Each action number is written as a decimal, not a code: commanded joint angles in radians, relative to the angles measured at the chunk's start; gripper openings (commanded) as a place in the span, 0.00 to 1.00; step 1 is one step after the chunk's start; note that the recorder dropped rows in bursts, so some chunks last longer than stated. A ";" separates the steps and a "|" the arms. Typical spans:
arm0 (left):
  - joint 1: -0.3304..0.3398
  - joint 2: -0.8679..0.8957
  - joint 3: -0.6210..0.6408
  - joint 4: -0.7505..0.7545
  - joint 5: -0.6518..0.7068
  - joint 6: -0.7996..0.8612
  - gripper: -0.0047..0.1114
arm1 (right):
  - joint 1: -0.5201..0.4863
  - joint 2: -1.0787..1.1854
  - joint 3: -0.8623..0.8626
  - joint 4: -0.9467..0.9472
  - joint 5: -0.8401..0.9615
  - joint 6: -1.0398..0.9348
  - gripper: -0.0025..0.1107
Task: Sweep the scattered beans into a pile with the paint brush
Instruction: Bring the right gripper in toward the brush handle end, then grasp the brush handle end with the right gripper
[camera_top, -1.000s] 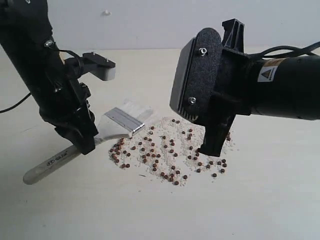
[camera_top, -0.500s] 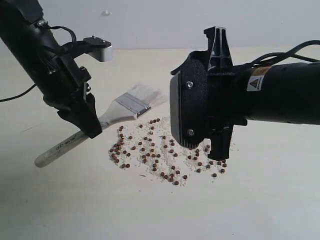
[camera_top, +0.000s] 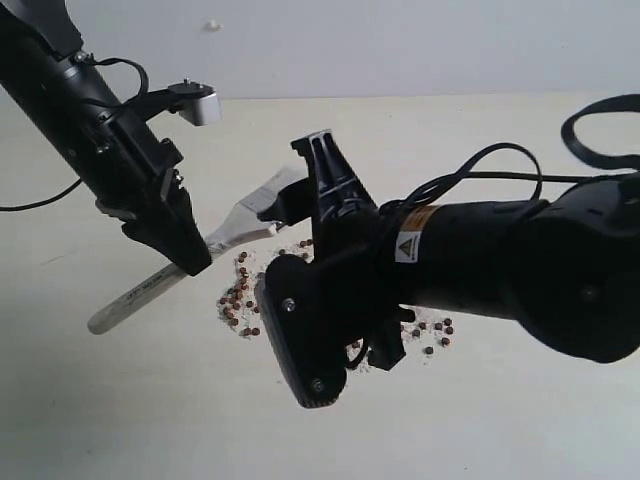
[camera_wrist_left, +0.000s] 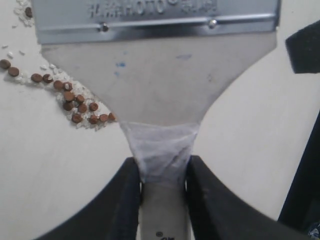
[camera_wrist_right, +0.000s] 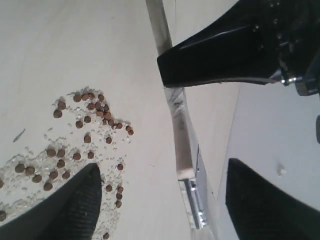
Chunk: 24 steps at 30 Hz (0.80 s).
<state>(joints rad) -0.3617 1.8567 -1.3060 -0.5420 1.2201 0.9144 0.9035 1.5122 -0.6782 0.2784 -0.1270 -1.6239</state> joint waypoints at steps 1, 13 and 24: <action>0.003 0.000 -0.008 -0.018 0.001 0.008 0.04 | 0.004 0.033 -0.009 0.011 -0.082 -0.005 0.59; 0.003 0.000 -0.008 -0.016 0.001 0.008 0.04 | 0.004 0.107 -0.009 0.102 -0.216 -0.238 0.58; 0.003 0.000 -0.008 -0.016 0.001 0.006 0.04 | 0.004 0.153 -0.009 0.146 -0.297 -0.372 0.55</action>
<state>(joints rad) -0.3617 1.8567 -1.3060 -0.5420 1.2201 0.9160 0.9061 1.6557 -0.6796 0.4494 -0.4094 -1.9890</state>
